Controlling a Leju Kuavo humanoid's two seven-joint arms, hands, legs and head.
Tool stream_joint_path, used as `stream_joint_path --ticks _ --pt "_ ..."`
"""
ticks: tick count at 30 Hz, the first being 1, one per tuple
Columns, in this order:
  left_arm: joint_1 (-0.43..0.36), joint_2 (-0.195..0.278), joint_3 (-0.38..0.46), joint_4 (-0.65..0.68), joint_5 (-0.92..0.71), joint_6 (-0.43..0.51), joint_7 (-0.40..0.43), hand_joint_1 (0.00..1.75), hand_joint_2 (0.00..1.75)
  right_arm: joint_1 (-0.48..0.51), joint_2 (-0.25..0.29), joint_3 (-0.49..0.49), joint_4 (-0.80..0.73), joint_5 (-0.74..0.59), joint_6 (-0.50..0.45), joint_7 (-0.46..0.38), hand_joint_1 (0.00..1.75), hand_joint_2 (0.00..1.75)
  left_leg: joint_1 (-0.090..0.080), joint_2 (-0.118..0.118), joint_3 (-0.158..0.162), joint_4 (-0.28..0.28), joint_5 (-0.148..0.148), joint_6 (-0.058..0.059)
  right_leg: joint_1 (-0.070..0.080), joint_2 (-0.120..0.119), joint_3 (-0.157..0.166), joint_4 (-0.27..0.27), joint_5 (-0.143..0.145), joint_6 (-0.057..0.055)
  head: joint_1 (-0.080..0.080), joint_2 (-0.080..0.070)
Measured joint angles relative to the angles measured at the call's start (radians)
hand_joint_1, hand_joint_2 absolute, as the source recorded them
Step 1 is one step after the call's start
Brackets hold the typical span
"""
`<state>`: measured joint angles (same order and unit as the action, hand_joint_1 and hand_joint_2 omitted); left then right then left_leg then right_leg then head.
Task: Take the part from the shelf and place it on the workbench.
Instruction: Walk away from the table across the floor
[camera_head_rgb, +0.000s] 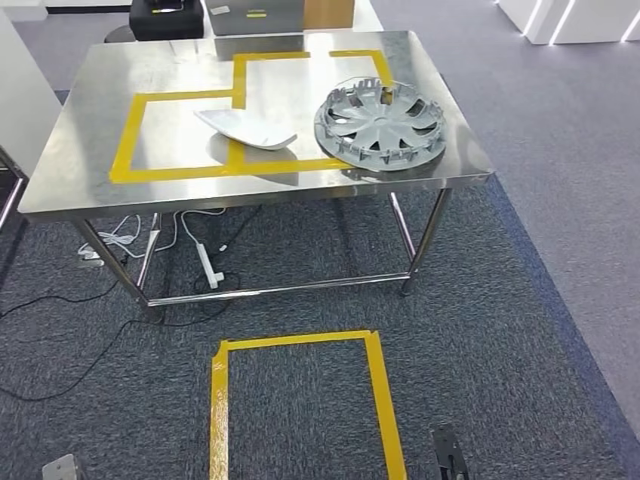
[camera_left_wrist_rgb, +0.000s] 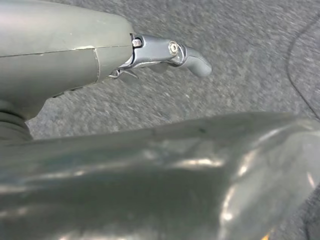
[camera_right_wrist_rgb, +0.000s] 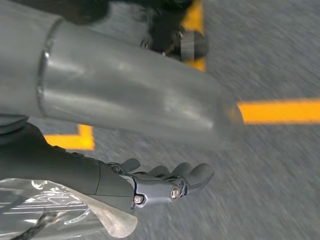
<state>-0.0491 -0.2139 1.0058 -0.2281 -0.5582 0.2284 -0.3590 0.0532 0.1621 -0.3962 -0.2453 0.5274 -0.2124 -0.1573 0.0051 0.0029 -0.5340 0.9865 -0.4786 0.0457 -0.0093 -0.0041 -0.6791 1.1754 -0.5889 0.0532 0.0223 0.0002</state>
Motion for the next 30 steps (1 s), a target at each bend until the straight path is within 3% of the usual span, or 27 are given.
stream_joint_path --ticks 1,2,3,5,6,7,9,11,12,14,16,17,18,20,22,24,26,28,30 --pt "0.0 0.003 0.0 0.0 0.0 -0.005 0.001 0.0 0.0 -0.004 0.0 0.0 0.009 0.003 0.016 0.011 0.0 0.0 -0.001 0.0 -0.017 0.001 0.013 -0.001 -0.001 0.001 -0.007 0.058 -0.03 0.002 0.001 0.0" --pt "0.001 0.005 0.0 0.0 -0.001 -0.01 0.001 0.0 0.0 -0.007 0.0 -0.001 0.017 0.006 0.025 0.02 0.0 0.0 -0.001 0.001 -0.035 0.003 0.026 -0.002 -0.001 0.001 -0.003 0.098 -0.036 0.004 0.001 0.0" --pt "0.001 0.007 0.0 0.0 -0.001 -0.012 0.002 0.0 0.0 -0.011 0.0 -0.001 0.023 0.008 0.029 0.029 0.0 0.0 -0.002 0.002 -0.051 0.004 0.038 -0.003 -0.001 0.001 0.015 0.107 -0.018 0.004 0.002 0.0" --pt "0.0 0.01 0.0 0.0 -0.004 -0.011 0.008 0.0 0.0 -0.018 0.0 -0.001 0.03 0.012 0.028 0.048 0.0 0.0 -0.001 0.008 -0.08 0.006 0.057 -0.008 -0.002 -0.006 0.099 0.027 0.042 0.004 0.002 0.0" --pt "0.001 0.011 0.0 0.0 -0.005 -0.009 0.013 0.0 0.0 -0.024 0.0 -0.001 0.033 0.013 0.024 0.057 0.0 0.0 -0.003 0.011 -0.089 0.009 0.065 -0.012 -0.001 -0.021 0.162 -0.053 0.05 0.003 0.003 0.0" --pt "0.003 0.013 0.0 0.0 -0.007 -0.006 0.017 0.0 0.0 -0.031 0.001 -0.002 0.034 0.013 0.018 0.063 0.0 0.0 -0.004 0.017 -0.096 0.012 0.072 -0.017 0.001 -0.034 0.216 -0.133 0.044 -0.001 0.003 0.0" --pt "0.006 0.016 0.0 0.0 -0.011 -0.002 0.024 0.0 0.0 -0.045 0.003 -0.006 0.036 0.011 0.006 0.073 0.0 0.0 -0.004 0.029 -0.098 0.016 0.087 -0.03 0.007 -0.047 0.271 -0.229 0.017 -0.013 0.003 0.0" --pt "0.006 0.019 0.0 0.0 -0.014 -0.001 0.027 0.0 0.0 -0.049 0.006 -0.011 0.039 0.009 -0.002 0.08 0.0 0.0 0.0 0.04 -0.098 0.015 0.095 -0.043 0.009 -0.035 0.262 -0.236 0.025 -0.03 0.006 0.0" --pt "0.006 0.021 0.0 0.0 -0.016 0.0 0.029 0.0 0.0 -0.049 0.006 -0.013 0.041 0.008 -0.005 0.083 0.0 0.0 0.002 0.039 -0.104 0.025 0.082 -0.049 0.009 -0.029 0.254 -0.235 0.033 -0.039 0.006 0.0" --pt "0.008 0.024 0.0 0.001 -0.016 0.0 0.031 0.0 0.0 -0.049 0.007 -0.019 0.044 0.005 -0.007 0.085 0.0 0.0 0.005 0.024 -0.136 0.11 0.009 -0.059 0.007 -0.016 0.237 -0.236 0.053 -0.054 0.003 0.0" --pt "0.01 0.026 0.001 0.001 -0.016 0.001 0.033 0.0 0.0 -0.049 0.009 -0.023 0.046 0.003 -0.007 0.085 0.0 0.0 0.005 0.012 -0.177 0.248 -0.072 -0.065 0.01 0.001 0.218 -0.231 0.067 -0.058 0.001 0.0" --pt "0.01 0.027 0.001 0.001 -0.016 0.001 0.034 0.0 0.0 -0.048 0.009 -0.024 0.047 0.003 -0.007 0.086 0.0 0.0 0.004 0.01 -0.184 0.293 -0.088 -0.065 0.012 0.009 0.212 -0.227 0.072 -0.059 0.001 0.0" --pt "0.01 0.028 0.001 0.001 -0.016 0.001 0.034 0.0 0.0 -0.048 0.01 -0.025 0.048 0.003 -0.007 0.086 0.0 0.0 0.004 0.009 -0.175 0.302 -0.085 -0.062 0.014 0.019 0.206 -0.222 0.076 -0.058 0.001 0.0" --pt "0.01 0.03 0.001 0.001 -0.016 0.001 0.035 0.0 0.0 -0.047 0.01 -0.026 0.051 0.003 -0.007 0.086 0.0 0.0 0.001 -0.007 -0.106 0.205 -0.032 -0.05 0.017 0.039 0.198 -0.21 0.08 -0.058 0.001 0.0" --pt "0.011 0.032 0.0 0.001 -0.017 0.001 0.035 0.0 0.0 -0.05 0.014 -0.028 0.053 0.003 -0.007 0.086 0.0 0.0 0.002 -0.056 -0.032 0.08 0.007 -0.031 0.017 0.059 0.182 -0.199 0.081 -0.055 0.004 0.0" --pt "0.015 0.036 0.0 0.002 -0.018 0.004 0.035 0.0 0.0 -0.053 0.018 -0.029 0.054 0.003 -0.006 0.091 0.0 0.0 0.0 -0.083 -0.01 0.036 0.009 -0.022 0.011 0.081 0.168 -0.194 0.087 -0.045 0.003 0.0" --pt "0.011 0.036 0.001 0.003 -0.021 0.007 0.035 0.0 0.0 -0.052 0.018 -0.029 0.056 0.005 -0.001 0.104 0.0 0.0 -0.001 -0.061 -0.008 0.015 0.012 -0.02 0.007 0.095 0.156 -0.192 0.091 -0.032 0.0 0.0" --pt "0.006 0.034 0.001 0.003 -0.025 0.01 0.035 0.0 0.0 -0.049 0.017 -0.029 0.057 0.012 0.006 0.12 0.0 0.0 0.005 -0.036 -0.003 -0.01 0.018 -0.014 0.009 0.067 0.129 -0.16 0.068 -0.022 0.006 0.0" --pt "0.007 0.032 0.001 0.003 -0.029 0.011 0.038 0.0 0.0 -0.052 0.015 -0.029 0.058 0.019 0.013 0.135 0.0 0.0 0.008 -0.01 -0.003 -0.017 0.022 -0.01 0.005 0.026 0.073 -0.054 0.011 -0.01 0.014 0.0"
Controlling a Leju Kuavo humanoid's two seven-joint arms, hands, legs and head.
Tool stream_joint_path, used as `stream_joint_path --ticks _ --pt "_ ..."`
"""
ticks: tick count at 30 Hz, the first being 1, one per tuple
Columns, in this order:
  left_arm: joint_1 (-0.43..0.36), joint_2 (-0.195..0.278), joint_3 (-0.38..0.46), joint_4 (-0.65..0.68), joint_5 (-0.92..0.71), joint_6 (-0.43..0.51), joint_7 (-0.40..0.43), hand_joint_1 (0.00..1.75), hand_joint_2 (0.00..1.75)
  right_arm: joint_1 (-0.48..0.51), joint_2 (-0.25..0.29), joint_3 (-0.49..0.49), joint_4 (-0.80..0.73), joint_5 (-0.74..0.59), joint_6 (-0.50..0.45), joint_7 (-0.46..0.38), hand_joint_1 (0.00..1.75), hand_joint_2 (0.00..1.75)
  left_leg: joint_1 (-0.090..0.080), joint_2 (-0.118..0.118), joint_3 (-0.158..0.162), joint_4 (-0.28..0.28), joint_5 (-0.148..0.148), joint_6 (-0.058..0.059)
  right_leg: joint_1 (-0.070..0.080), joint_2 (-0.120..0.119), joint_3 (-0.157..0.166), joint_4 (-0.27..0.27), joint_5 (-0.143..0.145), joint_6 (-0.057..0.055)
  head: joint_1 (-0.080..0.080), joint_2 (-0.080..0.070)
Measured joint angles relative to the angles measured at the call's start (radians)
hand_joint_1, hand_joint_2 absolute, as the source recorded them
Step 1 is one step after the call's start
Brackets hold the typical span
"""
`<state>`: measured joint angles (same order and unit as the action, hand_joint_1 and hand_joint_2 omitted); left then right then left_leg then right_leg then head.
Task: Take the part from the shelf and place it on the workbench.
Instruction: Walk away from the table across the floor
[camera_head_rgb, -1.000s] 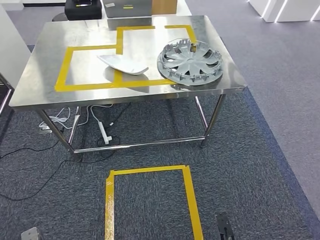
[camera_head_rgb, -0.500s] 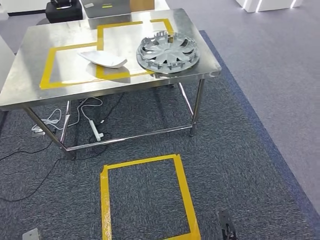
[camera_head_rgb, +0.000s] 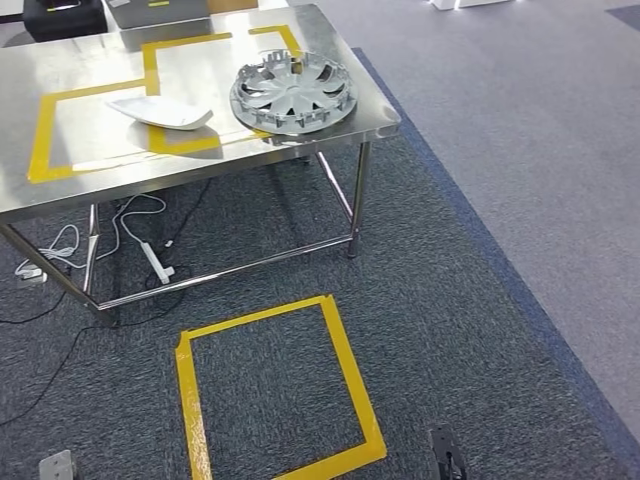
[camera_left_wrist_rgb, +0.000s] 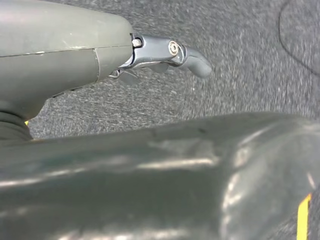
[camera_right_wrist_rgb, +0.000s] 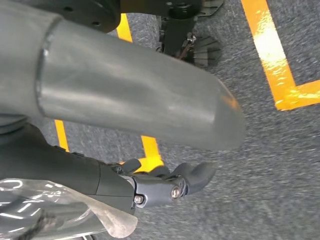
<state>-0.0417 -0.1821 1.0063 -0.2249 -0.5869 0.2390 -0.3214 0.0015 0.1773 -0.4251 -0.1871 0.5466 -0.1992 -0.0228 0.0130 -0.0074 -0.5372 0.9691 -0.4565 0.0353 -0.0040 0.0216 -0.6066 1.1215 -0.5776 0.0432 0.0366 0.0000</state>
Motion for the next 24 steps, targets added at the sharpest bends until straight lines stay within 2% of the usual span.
stream_joint_path --ticks 1,2,3,4,6,7,8,9,11,12,14,16,17,18,19,20,22,23,24 --pt "0.002 -0.001 0.0 0.0 -0.002 0.0 0.001 0.0 0.0 0.0 -0.001 0.0 0.0 0.002 0.003 0.007 0.0 0.0 0.0 0.014 -0.002 0.001 0.0 0.001 -0.004 -0.009 -0.034 0.068 -0.027 0.007 0.002 0.0" --pt "0.002 -0.001 0.0 0.0 -0.003 0.0 0.003 0.0 0.0 0.001 -0.002 0.0 0.001 0.004 0.004 0.013 0.0 0.0 0.0 0.028 -0.003 0.002 0.0 0.0 -0.008 -0.013 -0.059 0.119 -0.04 0.013 0.002 0.0" --pt "0.002 -0.002 0.0 0.001 -0.005 0.001 0.003 0.0 0.0 0.003 -0.003 0.0 0.001 0.005 0.003 0.018 0.0 0.0 0.001 0.041 -0.004 0.003 0.0 0.0 -0.012 -0.016 -0.067 0.137 -0.036 0.019 0.002 0.0" --pt "0.001 -0.004 0.0 0.001 -0.007 0.001 0.004 0.0 0.0 0.005 -0.004 0.0 0.002 0.007 0.003 0.024 0.0 0.0 0.002 0.053 -0.004 0.005 -0.001 -0.002 -0.015 -0.021 -0.054 0.112 -0.011 0.024 0.002 0.0" --pt "0.0 -0.006 0.0 0.001 -0.009 0.001 0.004 0.0 0.0 0.005 -0.005 0.0 0.002 0.012 0.001 0.033 0.0 0.0 0.004 0.075 -0.004 0.014 -0.006 -0.011 -0.019 -0.046 0.019 -0.025 0.054 0.03 0.002 0.0" --pt "-0.001 -0.007 0.0 0.001 -0.01 0.0 0.004 0.0 0.0 0.004 -0.006 0.0 0.002 0.015 0.0 0.037 0.0 0.0 0.003 0.084 -0.005 0.02 -0.01 -0.018 -0.019 -0.061 0.05 -0.087 0.075 0.027 0.003 0.0" --pt "-0.002 -0.007 0.0 0.001 -0.01 0.0 0.004 0.0 0.0 0.003 -0.006 0.0 0.002 0.018 0.0 0.04 0.0 0.0 0.002 0.091 -0.005 0.024 -0.012 -0.026 -0.017 -0.071 0.069 -0.122 0.083 0.021 0.003 0.0" --pt "-0.003 -0.007 0.0 0.001 -0.011 -0.001 0.005 0.0 0.0 0.002 -0.006 0.0 0.002 0.019 -0.002 0.045 0.0 0.0 0.0 0.098 -0.006 0.027 -0.012 -0.033 -0.014 -0.074 0.071 -0.131 0.081 0.012 0.002 0.0" --pt "-0.005 -0.01 0.0 0.001 -0.011 -0.009 0.004 0.0 0.0 0.002 -0.006 0.0 0.003 0.021 -0.011 0.053 0.0 0.0 0.002 0.107 -0.007 0.03 -0.012 -0.046 -0.012 -0.058 0.064 -0.126 0.086 -0.007 0.002 0.0" --pt "-0.007 -0.011 0.0 0.001 -0.011 -0.014 0.003 0.0 0.0 0.002 -0.005 -0.001 0.003 0.023 -0.018 0.053 0.0 0.0 0.004 0.1 -0.009 0.036 -0.019 -0.051 -0.013 -0.05 0.06 -0.126 0.089 -0.014 0.001 0.0" --pt "-0.009 -0.014 0.0 0.002 -0.011 -0.02 0.001 0.0 0.0 0.0 -0.003 -0.001 0.003 0.032 -0.033 0.043 0.0 0.0 0.007 0.064 -0.028 0.09 -0.065 -0.059 -0.016 -0.034 0.06 -0.129 0.098 -0.028 -0.001 0.0" --pt "-0.008 -0.016 0.001 0.002 -0.011 -0.022 0.0 0.0 0.0 -0.004 -0.001 -0.001 0.003 0.038 -0.044 0.033 0.0 0.0 0.007 0.028 -0.079 0.223 -0.14 -0.06 -0.013 -0.014 0.053 -0.128 0.105 -0.038 -0.003 0.0" --pt "-0.006 -0.016 0.002 0.002 -0.011 -0.022 0.0 0.0 0.0 -0.005 0.0 -0.001 0.003 0.038 -0.046 0.032 0.0 0.0 0.006 0.022 -0.102 0.282 -0.164 -0.058 -0.01 -0.002 0.05 -0.128 0.107 -0.04 -0.003 0.0" --pt "-0.005 -0.016 0.003 0.002 -0.012 -0.023 -0.001 0.0 0.0 -0.005 0.0 -0.001 0.003 0.038 -0.048 0.03 0.0 0.0 0.005 0.018 -0.116 0.32 -0.172 -0.056 -0.007 0.012 0.048 -0.127 0.108 -0.042 -0.003 0.0" --pt "-0.005 -0.016 0.003 0.002 -0.012 -0.024 -0.002 0.0 0.0 -0.003 0.0 -0.001 0.003 0.037 -0.048 0.028 0.0 0.0 0.005 0.015 -0.11 0.311 -0.156 -0.051 -0.004 0.026 0.047 -0.126 0.109 -0.042 -0.003 0.0" --pt "-0.004 -0.016 0.003 0.002 -0.013 -0.025 -0.003 0.0 0.0 -0.003 0.001 -0.001 0.003 0.037 -0.048 0.025 0.0 0.0 0.004 0.008 -0.087 0.264 -0.122 -0.045 -0.002 0.041 0.047 -0.125 0.11 -0.042 -0.003 0.0" --pt "-0.004 -0.016 0.003 0.002 -0.015 -0.027 -0.005 0.0 0.0 -0.004 0.004 -0.001 0.003 0.036 -0.047 0.02 0.0 0.0 0.004 -0.046 -0.027 0.128 -0.054 -0.028 0.0 0.068 0.045 -0.121 0.111 -0.039 -0.002 0.0" --pt "-0.003 -0.016 0.003 0.002 -0.015 -0.027 -0.006 0.0 0.0 -0.006 0.006 -0.001 0.003 0.036 -0.047 0.018 0.0 0.0 0.004 -0.073 -0.005 0.077 -0.037 -0.022 0.0 0.08 0.041 -0.119 0.113 -0.036 -0.002 0.0" --pt "-0.003 -0.016 0.004 0.002 -0.017 -0.027 -0.006 0.0 0.0 -0.007 0.008 -0.001 0.003 0.035 -0.047 0.017 0.0 0.0 0.003 -0.092 0.004 0.05 -0.033 -0.017 -0.003 0.092 0.034 -0.118 0.116 -0.031 -0.003 0.0"
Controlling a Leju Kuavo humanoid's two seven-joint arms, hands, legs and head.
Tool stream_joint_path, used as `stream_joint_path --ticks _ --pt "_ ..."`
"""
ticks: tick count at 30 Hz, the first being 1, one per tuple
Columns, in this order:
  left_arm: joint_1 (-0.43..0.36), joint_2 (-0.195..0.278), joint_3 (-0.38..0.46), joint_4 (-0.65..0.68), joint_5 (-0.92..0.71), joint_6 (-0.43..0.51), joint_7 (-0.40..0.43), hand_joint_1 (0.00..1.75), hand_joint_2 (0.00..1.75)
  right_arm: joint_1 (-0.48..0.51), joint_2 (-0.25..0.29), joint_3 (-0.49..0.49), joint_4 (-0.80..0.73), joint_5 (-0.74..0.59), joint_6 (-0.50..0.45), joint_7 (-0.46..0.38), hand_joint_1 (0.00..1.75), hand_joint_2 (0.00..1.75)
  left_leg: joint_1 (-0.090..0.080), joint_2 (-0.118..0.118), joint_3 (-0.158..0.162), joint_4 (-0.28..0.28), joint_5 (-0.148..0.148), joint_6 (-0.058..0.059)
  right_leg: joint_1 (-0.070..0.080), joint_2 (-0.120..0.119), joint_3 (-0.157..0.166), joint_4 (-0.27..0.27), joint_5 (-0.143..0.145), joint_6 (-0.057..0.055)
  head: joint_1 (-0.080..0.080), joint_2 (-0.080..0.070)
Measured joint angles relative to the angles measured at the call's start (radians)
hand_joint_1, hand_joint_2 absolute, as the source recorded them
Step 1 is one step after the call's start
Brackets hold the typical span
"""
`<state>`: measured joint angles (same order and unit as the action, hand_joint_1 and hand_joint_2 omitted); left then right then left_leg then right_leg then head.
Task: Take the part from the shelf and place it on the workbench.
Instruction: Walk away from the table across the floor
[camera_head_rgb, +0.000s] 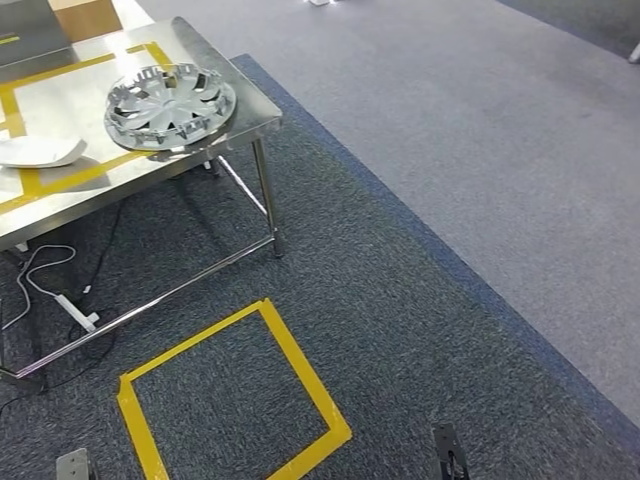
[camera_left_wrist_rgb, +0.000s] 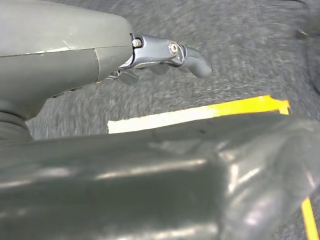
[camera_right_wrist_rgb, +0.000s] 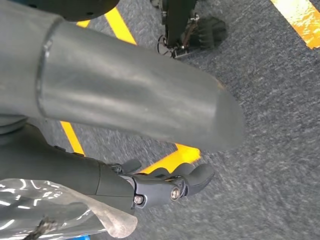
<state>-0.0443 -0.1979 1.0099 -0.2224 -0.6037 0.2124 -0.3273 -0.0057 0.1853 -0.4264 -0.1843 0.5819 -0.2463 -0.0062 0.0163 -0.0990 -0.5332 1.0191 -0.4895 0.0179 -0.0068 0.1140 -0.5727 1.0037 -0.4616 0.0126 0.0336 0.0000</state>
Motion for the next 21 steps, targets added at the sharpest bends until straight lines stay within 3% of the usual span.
stream_joint_path --ticks 2,3,5,7,9,10,12,14,15,18,20,21 --pt "-0.001 -0.001 0.0 0.0 -0.003 0.001 0.0 0.0 0.0 0.001 0.002 0.0 0.0 -0.001 0.0 -0.001 0.0 0.0 -0.003 0.01 0.002 -0.013 -0.002 0.001 -0.005 0.024 -0.013 -0.002 0.008 0.014 -0.004 0.0" --pt "-0.002 -0.003 0.001 0.0 -0.003 0.001 -0.001 0.0 0.0 0.004 0.003 -0.001 0.0 -0.001 0.0 -0.001 0.0 0.0 -0.002 0.024 0.004 -0.02 0.001 0.002 -0.006 0.02 -0.021 0.0 0.008 0.021 -0.005 0.0" --pt "-0.003 -0.006 0.002 0.0 -0.004 0.003 -0.001 0.0 0.0 0.005 0.003 -0.002 0.0 -0.001 -0.001 -0.007 0.0 0.0 0.001 0.055 0.008 -0.035 0.01 0.007 -0.003 -0.032 -0.051 0.049 -0.025 0.033 0.003 0.0" --pt "0.0 -0.008 0.003 0.001 -0.005 0.009 -0.001 0.0 0.0 0.0 0.003 -0.002 0.0 0.0 -0.008 -0.018 0.0 0.0 0.001 0.09 0.009 -0.039 0.012 0.011 -0.005 -0.093 -0.11 0.172 -0.092 0.043 0.01 0.0" --pt "0.002 -0.008 0.003 0.001 -0.005 0.014 0.001 0.0 0.0 -0.001 0.003 -0.003 0.0 0.001 -0.019 -0.027 0.0 0.0 0.0 0.123 0.008 -0.038 0.011 0.011 -0.009 -0.109 -0.153 0.27 -0.128 0.052 0.011 0.0" --pt "0.002 -0.008 0.004 0.001 -0.005 0.014 0.001 0.0 0.0 0.001 0.004 -0.003 0.0 0.002 -0.025 -0.029 0.0 0.0 0.0 0.138 0.008 -0.038 0.01 0.01 -0.012 -0.113 -0.148 0.27 -0.118 0.055 0.011 0.0" --pt "0.001 -0.008 0.004 0.001 -0.005 0.014 0.002 0.0 0.0 0.005 0.004 -0.004 0.0 0.002 -0.031 -0.032 0.0 0.0 0.002 0.164 0.01 -0.035 0.006 0.004 -0.015 -0.137 -0.078 0.155 -0.059 0.058 0.012 0.0" --pt "0.0 -0.008 0.005 0.001 -0.004 0.014 0.003 0.0 0.0 0.002 0.005 -0.004 0.0 0.002 -0.035 -0.035 0.0 0.0 -0.003 0.185 0.011 -0.029 -0.001 -0.008 -0.011 -0.176 -0.005 0.03 -0.023 0.049 0.011 0.0" --pt "0.0 -0.007 0.006 0.001 -0.004 0.013 0.003 0.0 0.0 0.001 0.006 -0.005 0.0 0.002 -0.036 -0.035 0.0 0.0 -0.005 0.193 0.012 -0.026 -0.003 -0.013 -0.008 -0.187 0.012 0.002 -0.019 0.042 0.01 0.0" --pt "-0.002 -0.007 0.007 0.001 -0.005 0.014 0.003 0.0 0.0 0.004 0.007 -0.007 0.0 0.002 -0.034 -0.035 0.0 0.0 -0.004 0.208 0.015 -0.022 -0.007 -0.028 -0.005 -0.164 0.008 -0.002 -0.017 0.018 0.006 0.0" --pt "-0.002 -0.006 0.008 0.001 -0.006 0.014 0.003 0.0 0.0 0.005 0.009 -0.01 0.0 0.002 -0.032 -0.033 0.0 0.0 0.001 0.173 0.001 0.019 -0.042 -0.036 -0.008 -0.143 0.007 -0.005 -0.012 0.005 0.004 0.0" --pt "-0.001 -0.006 0.008 0.001 -0.006 0.014 0.003 0.0 0.0 0.004 0.01 -0.011 0.0 0.002 -0.032 -0.033 0.0 0.0 0.003 0.146 -0.019 0.071 -0.075 -0.038 -0.009 -0.132 0.006 -0.006 -0.01 -0.001 0.003 0.0"
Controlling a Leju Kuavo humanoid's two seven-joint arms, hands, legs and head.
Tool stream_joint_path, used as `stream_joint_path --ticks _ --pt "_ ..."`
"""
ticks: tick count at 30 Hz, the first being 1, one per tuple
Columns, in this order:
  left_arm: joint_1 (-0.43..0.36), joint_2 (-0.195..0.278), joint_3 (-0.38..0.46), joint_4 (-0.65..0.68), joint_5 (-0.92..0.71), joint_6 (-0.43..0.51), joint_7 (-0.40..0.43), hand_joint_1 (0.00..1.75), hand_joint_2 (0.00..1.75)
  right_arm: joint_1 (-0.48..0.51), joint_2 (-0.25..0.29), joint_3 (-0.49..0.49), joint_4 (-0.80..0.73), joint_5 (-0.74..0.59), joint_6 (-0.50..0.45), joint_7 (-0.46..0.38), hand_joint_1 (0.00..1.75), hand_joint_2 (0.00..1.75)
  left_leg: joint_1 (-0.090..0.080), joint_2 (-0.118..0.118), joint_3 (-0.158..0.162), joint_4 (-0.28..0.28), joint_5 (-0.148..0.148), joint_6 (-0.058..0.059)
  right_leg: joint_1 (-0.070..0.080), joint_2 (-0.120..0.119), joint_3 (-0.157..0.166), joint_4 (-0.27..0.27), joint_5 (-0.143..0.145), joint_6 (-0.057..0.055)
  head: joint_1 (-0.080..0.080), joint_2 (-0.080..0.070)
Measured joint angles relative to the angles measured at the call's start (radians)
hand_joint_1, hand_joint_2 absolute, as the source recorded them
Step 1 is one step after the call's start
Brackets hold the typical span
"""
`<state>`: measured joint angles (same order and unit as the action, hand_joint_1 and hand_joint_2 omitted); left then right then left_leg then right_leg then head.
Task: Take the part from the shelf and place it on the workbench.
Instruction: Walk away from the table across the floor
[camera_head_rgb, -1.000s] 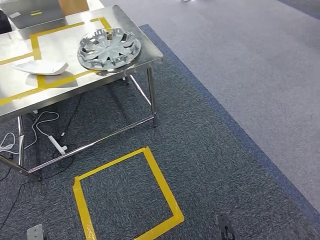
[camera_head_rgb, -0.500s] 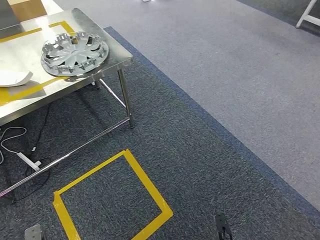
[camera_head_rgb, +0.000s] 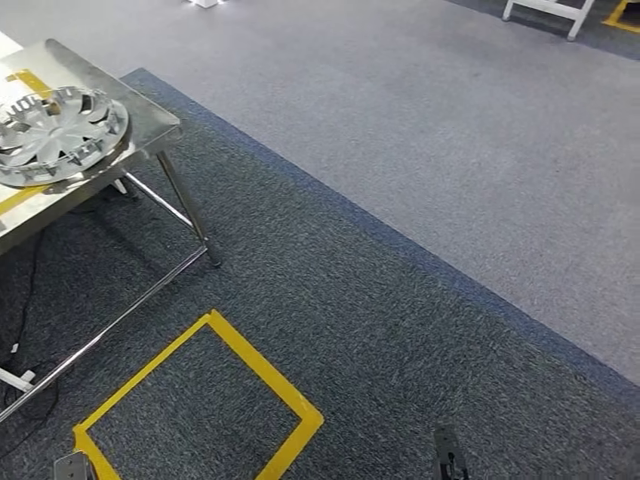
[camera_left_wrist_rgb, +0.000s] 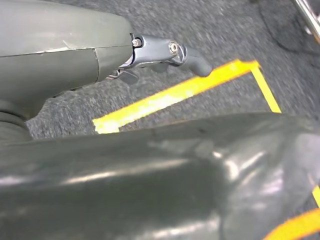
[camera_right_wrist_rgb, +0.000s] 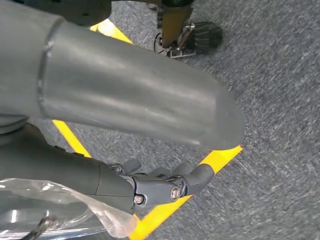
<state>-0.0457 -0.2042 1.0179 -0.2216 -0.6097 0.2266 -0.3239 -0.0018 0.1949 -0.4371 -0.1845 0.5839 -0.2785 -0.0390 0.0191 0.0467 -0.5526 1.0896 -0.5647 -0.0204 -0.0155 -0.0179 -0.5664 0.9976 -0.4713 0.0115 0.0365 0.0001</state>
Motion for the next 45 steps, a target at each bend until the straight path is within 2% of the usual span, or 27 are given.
stream_joint_path --ticks 2,3,4,5,6,8,10,12,14,16,18,19,20,23,25,27,29,30,32,34,35,36,38,39,41,43,45 --pt "0.004 0.0 0.0 0.0 0.0 0.0 0.0 0.0 0.0 -0.003 0.001 -0.001 0.0 0.0 0.0 0.0 0.0 0.0 -0.001 -0.031 -0.059 0.138 -0.065 0.002 0.003 0.026 -0.002 0.0 0.002 -0.007 -0.001 0.0" --pt "0.005 0.0 0.0 0.0 0.0 0.001 0.0 0.0 0.0 -0.003 0.002 -0.002 0.0 0.0 0.001 0.0 0.0 0.0 -0.002 -0.035 -0.082 0.187 -0.078 0.003 0.005 0.041 -0.002 0.001 0.002 -0.008 -0.001 0.0" --pt "0.006 0.001 0.001 0.0 0.0 0.001 0.0 0.0 0.0 -0.002 0.002 -0.004 0.0 0.0 0.001 0.0 0.0 0.0 -0.002 -0.037 -0.09 0.202 -0.07 0.006 0.007 0.056 -0.001 0.001 0.003 -0.009 -0.001 0.0" --pt "0.006 0.001 0.001 0.0 0.0 0.001 0.0 0.0 0.0 -0.001 0.002 -0.006 0.0 -0.001 0.001 0.0 0.0 0.0 -0.003 -0.04 -0.082 0.178 -0.042 0.01 0.009 0.072 0.0 0.002 0.003 -0.009 -0.001 0.0" --pt "0.006 0.001 0.001 0.0 -0.001 0.001 0.0 0.0 0.0 0.0 0.002 -0.007 0.0 -0.001 0.002 0.0 0.0 0.0 -0.003 -0.05 -0.057 0.117 0.0 0.015 0.009 0.087 0.001 0.004 0.003 -0.009 -0.001 0.0" --pt "0.006 0.001 0.001 0.0 -0.002 0.002 0.0 0.0 0.0 -0.002 0.004 -0.01 0.0 -0.001 0.002 -0.001 0.0 0.0 -0.001 -0.101 -0.006 -0.011 0.062 0.025 0.009 0.115 -0.001 0.009 0.003 -0.006 0.0 0.0" --pt "0.005 0.001 0.001 0.0 -0.006 0.002 0.0 0.0 0.0 -0.003 0.005 -0.012 0.0 -0.002 0.0 -0.003 0.0 0.0 0.0 -0.135 0.015 -0.069 0.07 0.027 0.006 0.138 -0.014 0.013 0.007 0.004 -0.001 0.0" --pt "0.003 0.0 0.002 0.0 -0.008 0.002 0.0 0.0 0.0 0.001 0.005 -0.014 0.0 -0.003 -0.002 -0.004 0.0 0.0 -0.001 -0.119 0.017 -0.082 0.07 0.029 0.002 0.153 -0.027 0.012 0.012 0.018 -0.004 0.0" --pt "0.002 -0.002 0.003 0.0 -0.008 0.004 0.001 0.0 0.0 0.004 0.005 -0.017 0.0 -0.003 -0.002 -0.004 0.0 0.0 0.001 -0.093 0.021 -0.094 0.077 0.037 0.003 0.113 -0.048 0.038 -0.006 0.03 0.001 0.0" --pt "0.003 -0.003 0.004 0.0 -0.008 0.007 0.002 0.0 0.0 -0.003 0.005 -0.022 0.0 -0.006 -0.003 -0.003 0.0 0.0 0.0 -0.062 0.023 -0.099 0.079 0.043 0.004 0.048 -0.103 0.145 -0.062 0.039 0.008 0.0" --pt "0.004 -0.002 0.006 0.0 -0.01 0.007 0.003 0.0 0.0 -0.008 0.004 -0.031 0.0 -0.017 -0.003 -0.001 0.0 0.0 -0.002 -0.029 0.023 -0.099 0.078 0.045 0.002 0.025 -0.163 0.268 -0.11 0.046 0.011 0.0" --pt "0.003 -0.003 0.007 0.0 -0.012 0.007 0.003 0.0 0.0 -0.008 0.004 -0.038 0.0 -0.025 -0.003 0.005 0.0 0.0 -0.002 -0.014 0.024 -0.099 0.077 0.044 0.001 0.022 -0.173 0.291 -0.11 0.049 0.011 0.0" --pt "0.002 -0.003 0.007 0.0 -0.015 0.007 0.003 0.0 0.0 -0.008 0.004 -0.046 0.0 -0.034 -0.002 0.013 0.0 0.0 -0.002 0.0 0.025 -0.098 0.075 0.043 -0.001 0.017 -0.159 0.269 -0.09 0.05 0.011 0.0" --pt "-0.002 -0.005 0.008 0.0 -0.019 0.007 0.003 0.0 0.0 -0.011 0.004 -0.071 -0.001 -0.056 0.002 0.035 0.0 0.0 -0.004 0.033 0.033 -0.096 0.067 0.031 -0.001 -0.032 -0.044 0.07 -0.012 0.046 0.011 0.0" --pt "-0.004 -0.005 0.008 0.0 -0.019 0.008 0.003 0.0 0.0 -0.014 0.004 -0.081 -0.002 -0.058 0.006 0.037 0.0 0.0 -0.01 0.049 0.038 -0.094 0.063 0.021 0.005 -0.05 -0.01 0.012 -0.005 0.032 0.011 0.0" --pt "-0.007 -0.005 0.009 0.0 -0.019 0.008 0.003 0.0 0.0 -0.013 0.003 -0.09 -0.002 -0.058 0.008 0.039 0.0 0.0 -0.01 0.064 0.041 -0.095 0.061 0.011 0.008 -0.031 -0.011 0.012 -0.003 0.016 0.01 0.0" --pt "-0.01 -0.005 0.01 0.0 -0.019 0.008 0.003 0.0 0.0 -0.011 0.003 -0.098 -0.002 -0.058 0.01 0.043 0.0 0.0 -0.005 0.042 0.035 -0.07 0.037 0.002 0.007 -0.011 -0.011 0.009 0.001 0.002 0.009 0.0" --pt "-0.01 -0.005 0.01 0.0 -0.019 0.009 0.003 0.0 0.0 -0.012 0.003 -0.101 -0.002 -0.058 0.011 0.044 0.0 0.0 -0.003 0.019 0.02 -0.03 0.009 -0.001 0.006 0.0 -0.01 0.006 0.003 -0.004 0.006 0.0" --pt "-0.008 -0.005 0.01 0.0 -0.02 0.01 0.004 0.0 0.0 -0.014 0.003 -0.105 -0.002 -0.058 0.013 0.045 0.0 0.0 -0.002 -0.026 -0.037 0.104 -0.059 -0.001 0.007 0.024 -0.011 0.006 0.005 -0.012 0.001 0.0" --pt "-0.005 -0.005 0.011 0.0 -0.021 0.011 0.004 0.0 0.0 -0.014 0.003 -0.111 -0.002 -0.061 0.013 0.045 0.0 0.0 -0.004 -0.036 -0.085 0.2 -0.083 0.003 0.012 0.052 -0.01 0.006 0.005 -0.015 -0.001 0.0" --pt "-0.005 -0.005 0.013 0.0 -0.022 0.011 0.004 0.0 0.0 -0.013 0.003 -0.114 -0.002 -0.065 0.014 0.045 0.0 0.0 -0.006 -0.038 -0.087 0.196 -0.064 0.008 0.014 0.067 -0.009 0.007 0.005 -0.015 -0.001 0.0" --pt "-0.005 -0.005 0.014 0.0 -0.024 0.011 0.004 0.0 0.0 -0.013 0.003 -0.118 -0.002 -0.069 0.014 0.044 0.0 0.0 -0.007 -0.043 -0.072 0.153 -0.027 0.014 0.016 0.083 -0.007 0.007 0.005 -0.015 -0.001 0.0" --pt "-0.005 -0.004 0.016 0.0 -0.027 0.011 0.004 0.0 0.0 -0.013 0.005 -0.124 -0.002 -0.075 0.015 0.043 0.0 0.0 -0.01 -0.084 -0.021 0.024 0.05 0.03 0.019 0.11 -0.005 0.01 0.006 -0.014 0.0 0.0" --pt "-0.005 -0.004 0.017 0.0 -0.029 0.011 0.003 0.0 0.0 -0.015 0.006 -0.128 -0.002 -0.075 0.015 0.042 0.0 0.0 -0.01 -0.107 0.0 -0.029 0.069 0.035 0.019 0.123 -0.008 0.012 0.006 -0.012 0.0 0.0" --pt "-0.007 -0.004 0.017 0.0 -0.03 0.011 0.003 0.0 0.0 -0.014 0.008 -0.133 -0.002 -0.078 0.016 0.039 0.0 0.0 -0.011 -0.133 0.014 -0.07 0.07 0.039 0.015 0.146 -0.02 0.014 0.011 -0.002 -0.002 0.0" --pt "-0.01 -0.006 0.018 0.0 -0.03 0.011 0.003 0.0 0.0 -0.009 0.008 -0.137 -0.002 -0.082 0.017 0.037 0.0 0.0 -0.01 -0.113 0.019 -0.086 0.071 0.039 0.012 0.158 -0.03 0.013 0.014 0.01 -0.006 0.0" --pt "-0.009 -0.007 0.019 0.0 -0.03 0.01 0.003 0.0 0.0 -0.008 0.008 -0.141 -0.003 -0.088 0.018 0.036 0.0 0.0 -0.006 -0.086 0.026 -0.101 0.079 0.045 0.015 0.116 -0.056 0.053 -0.012 0.019 -0.001 0.0"
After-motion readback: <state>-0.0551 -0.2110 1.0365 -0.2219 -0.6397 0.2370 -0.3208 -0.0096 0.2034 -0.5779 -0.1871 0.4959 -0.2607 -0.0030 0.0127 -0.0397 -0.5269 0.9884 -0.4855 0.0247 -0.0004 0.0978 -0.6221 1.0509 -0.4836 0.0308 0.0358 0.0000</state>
